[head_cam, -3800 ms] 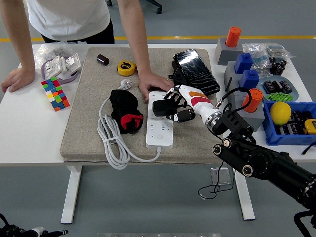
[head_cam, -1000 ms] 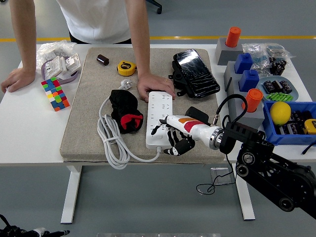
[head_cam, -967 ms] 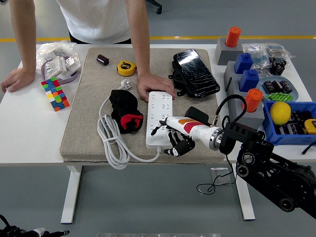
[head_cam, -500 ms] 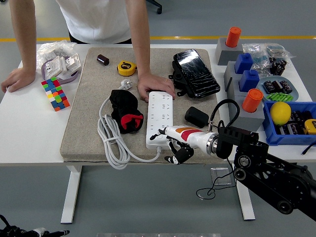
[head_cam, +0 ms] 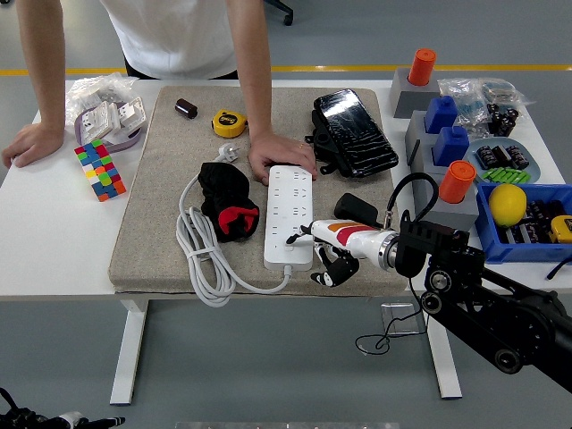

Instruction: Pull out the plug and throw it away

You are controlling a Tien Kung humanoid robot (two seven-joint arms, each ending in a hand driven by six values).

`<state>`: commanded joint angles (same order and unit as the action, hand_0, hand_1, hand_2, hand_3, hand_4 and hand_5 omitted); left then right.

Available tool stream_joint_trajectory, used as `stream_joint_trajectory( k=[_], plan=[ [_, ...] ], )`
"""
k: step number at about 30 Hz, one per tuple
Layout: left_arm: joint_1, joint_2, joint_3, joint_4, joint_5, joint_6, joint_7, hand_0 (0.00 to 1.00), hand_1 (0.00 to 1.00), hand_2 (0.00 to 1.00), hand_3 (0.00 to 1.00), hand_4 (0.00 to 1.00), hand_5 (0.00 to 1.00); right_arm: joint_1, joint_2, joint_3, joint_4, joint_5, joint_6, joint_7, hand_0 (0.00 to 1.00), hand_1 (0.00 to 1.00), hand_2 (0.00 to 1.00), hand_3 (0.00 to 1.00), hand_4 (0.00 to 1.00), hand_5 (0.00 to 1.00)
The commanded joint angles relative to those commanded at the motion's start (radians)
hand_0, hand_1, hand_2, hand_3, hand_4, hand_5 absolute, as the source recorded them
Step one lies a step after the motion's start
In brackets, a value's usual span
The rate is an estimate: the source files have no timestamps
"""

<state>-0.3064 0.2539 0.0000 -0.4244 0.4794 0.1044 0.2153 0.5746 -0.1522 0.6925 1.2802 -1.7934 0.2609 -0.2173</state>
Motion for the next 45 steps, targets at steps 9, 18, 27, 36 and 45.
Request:
stream_joint_trajectory(
  k=[9, 18, 27, 36, 45],
  plan=[
    [0.003, 0.001, 0.0, -0.001, 0.002, 0.0, 0.001, 0.531, 0.666, 0.694, 0.668, 0.839, 0.684, -0.006, 0.0, -0.008, -0.009, 0.011, 0.016, -0.002, 0.002, 0.002, 0.124, 0.858, 0.748, 0.002],
    [0.001, 0.0, 0.0, 0.0, 0.002, 0.0, 0.0, 0.531, 0.666, 0.695, 0.668, 0.838, 0.683, -0.003, 0.0, -0.008, -0.01, 0.015, 0.028, -0.007, 0.002, 0.002, 0.124, 0.858, 0.749, 0.002],
    [0.002, -0.001, 0.0, 0.001, -0.002, 0.001, -0.001, 0.531, 0.666, 0.694, 0.667, 0.838, 0.683, -0.004, -0.002, -0.017, -0.013, 0.015, 0.058, -0.023, 0.002, 0.002, 0.124, 0.851, 0.747, 0.002],
    [0.003, -0.003, -0.008, 0.001, 0.002, 0.0, 0.001, 0.531, 0.666, 0.694, 0.666, 0.838, 0.683, 0.0, -0.002, 0.047, 0.07, 0.022, 0.037, -0.008, 0.002, 0.002, 0.124, 0.85, 0.744, 0.002],
    [0.002, -0.003, -0.01, 0.001, 0.003, -0.001, 0.001, 0.531, 0.666, 0.694, 0.666, 0.838, 0.683, -0.002, -0.003, 0.092, 0.11, 0.017, -0.059, 0.04, 0.088, 0.125, 0.255, 0.846, 0.784, 0.002]
  ],
)
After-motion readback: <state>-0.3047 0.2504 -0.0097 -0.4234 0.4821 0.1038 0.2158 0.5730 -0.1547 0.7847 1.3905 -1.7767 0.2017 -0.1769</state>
